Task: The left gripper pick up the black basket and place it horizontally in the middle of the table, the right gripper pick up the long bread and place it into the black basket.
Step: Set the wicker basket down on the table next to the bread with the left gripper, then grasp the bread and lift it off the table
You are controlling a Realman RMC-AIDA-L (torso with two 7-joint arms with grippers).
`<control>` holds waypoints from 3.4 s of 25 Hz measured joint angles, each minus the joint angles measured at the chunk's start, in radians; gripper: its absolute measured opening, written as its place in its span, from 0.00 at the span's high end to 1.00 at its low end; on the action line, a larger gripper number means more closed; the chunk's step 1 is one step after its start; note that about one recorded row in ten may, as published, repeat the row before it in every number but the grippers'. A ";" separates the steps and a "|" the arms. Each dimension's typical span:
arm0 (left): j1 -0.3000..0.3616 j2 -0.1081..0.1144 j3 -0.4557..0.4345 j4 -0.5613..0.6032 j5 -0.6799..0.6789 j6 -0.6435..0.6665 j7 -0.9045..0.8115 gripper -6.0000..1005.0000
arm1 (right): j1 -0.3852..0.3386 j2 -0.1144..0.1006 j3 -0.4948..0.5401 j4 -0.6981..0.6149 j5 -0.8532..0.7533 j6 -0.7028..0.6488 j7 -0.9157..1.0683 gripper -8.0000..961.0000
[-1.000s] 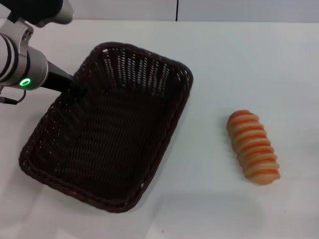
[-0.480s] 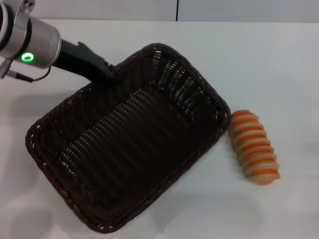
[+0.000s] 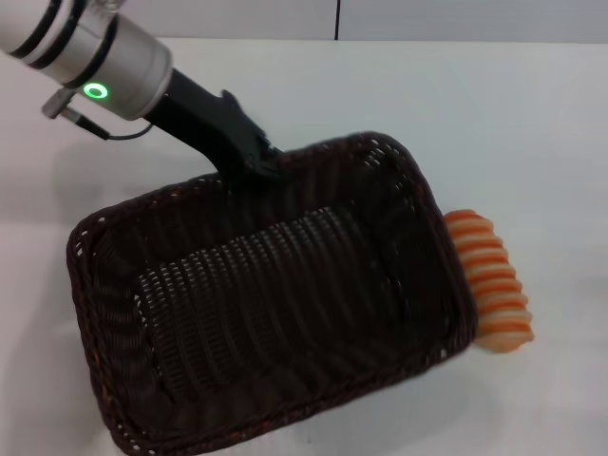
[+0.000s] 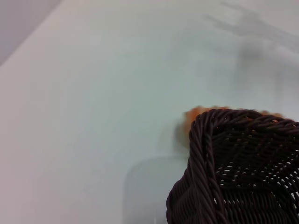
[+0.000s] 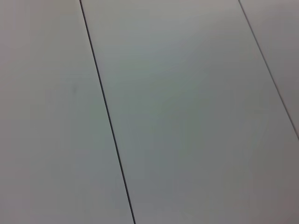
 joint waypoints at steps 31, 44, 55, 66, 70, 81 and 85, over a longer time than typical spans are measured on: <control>-0.104 -0.015 0.089 0.149 -0.088 0.109 0.257 0.80 | -0.005 0.001 -0.042 0.007 0.000 -0.017 0.000 0.13; 0.028 -0.022 0.184 -0.082 -0.222 0.281 0.247 0.42 | -0.001 0.000 -0.065 0.001 0.000 -0.022 -0.001 0.13; 0.503 -0.017 0.887 -0.323 -0.241 1.699 0.401 0.23 | 0.014 0.001 -0.282 0.000 0.000 -0.012 -0.006 0.13; 0.584 -0.013 0.851 0.221 0.174 2.590 -0.790 0.23 | 0.039 0.001 -0.553 0.007 0.000 0.024 -0.041 0.13; 0.534 -0.010 0.777 0.456 0.184 2.638 -1.053 0.23 | 0.054 0.002 -0.581 0.025 0.000 0.078 -0.043 0.13; 0.505 -0.011 0.752 0.615 0.189 2.684 -1.145 0.23 | 0.153 0.001 -0.669 0.047 -0.003 0.323 -0.037 0.13; 0.500 -0.012 0.752 0.616 0.212 2.686 -1.155 0.23 | 0.176 0.003 -0.670 0.059 -0.003 0.378 -0.040 0.13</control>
